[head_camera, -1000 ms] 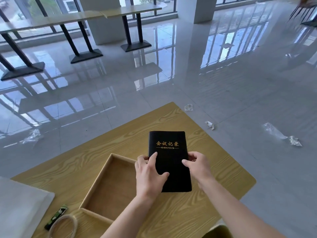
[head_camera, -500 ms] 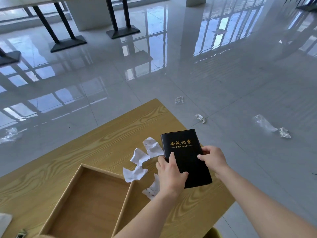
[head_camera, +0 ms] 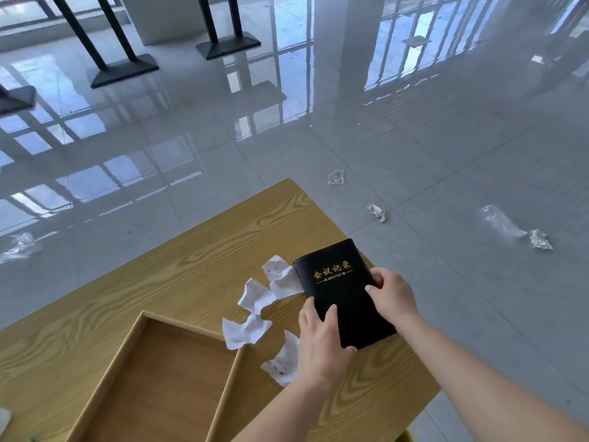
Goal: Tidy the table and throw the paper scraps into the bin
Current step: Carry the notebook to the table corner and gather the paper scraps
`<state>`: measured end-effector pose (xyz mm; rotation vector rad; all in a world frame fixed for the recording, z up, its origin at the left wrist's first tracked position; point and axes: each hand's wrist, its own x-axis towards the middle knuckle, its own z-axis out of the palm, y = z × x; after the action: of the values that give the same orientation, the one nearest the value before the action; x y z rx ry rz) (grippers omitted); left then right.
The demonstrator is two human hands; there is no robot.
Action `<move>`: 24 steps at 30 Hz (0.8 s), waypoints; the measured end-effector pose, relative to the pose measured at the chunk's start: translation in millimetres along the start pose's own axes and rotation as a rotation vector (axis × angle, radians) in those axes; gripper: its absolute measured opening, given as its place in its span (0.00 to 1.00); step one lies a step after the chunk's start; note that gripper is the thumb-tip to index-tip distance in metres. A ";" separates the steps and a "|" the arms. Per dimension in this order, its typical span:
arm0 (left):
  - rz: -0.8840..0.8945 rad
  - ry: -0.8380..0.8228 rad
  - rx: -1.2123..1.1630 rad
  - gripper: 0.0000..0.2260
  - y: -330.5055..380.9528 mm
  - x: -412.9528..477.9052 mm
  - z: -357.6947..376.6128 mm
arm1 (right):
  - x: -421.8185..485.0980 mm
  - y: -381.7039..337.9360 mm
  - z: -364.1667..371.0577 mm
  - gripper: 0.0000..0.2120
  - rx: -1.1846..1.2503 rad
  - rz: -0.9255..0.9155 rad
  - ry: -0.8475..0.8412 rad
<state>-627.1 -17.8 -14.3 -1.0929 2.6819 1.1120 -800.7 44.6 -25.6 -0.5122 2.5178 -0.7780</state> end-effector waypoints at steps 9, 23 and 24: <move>0.358 -0.040 0.355 0.35 -9.2 10.6 -5.0 | -30.5 17.7 -10.8 0.32 -0.361 -0.610 0.046; 0.352 -0.027 0.385 0.34 -9.4 24.0 3.2 | -21.4 46.7 -7.7 0.24 -0.519 -0.682 -0.208; 0.347 -0.032 0.384 0.34 -8.7 27.5 2.6 | -19.0 44.9 -7.7 0.24 -0.521 -0.673 -0.209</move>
<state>-642.9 -36.8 -29.5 -0.5611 2.9560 0.5869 -798.4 91.5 -41.0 -1.5768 2.3303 -0.2299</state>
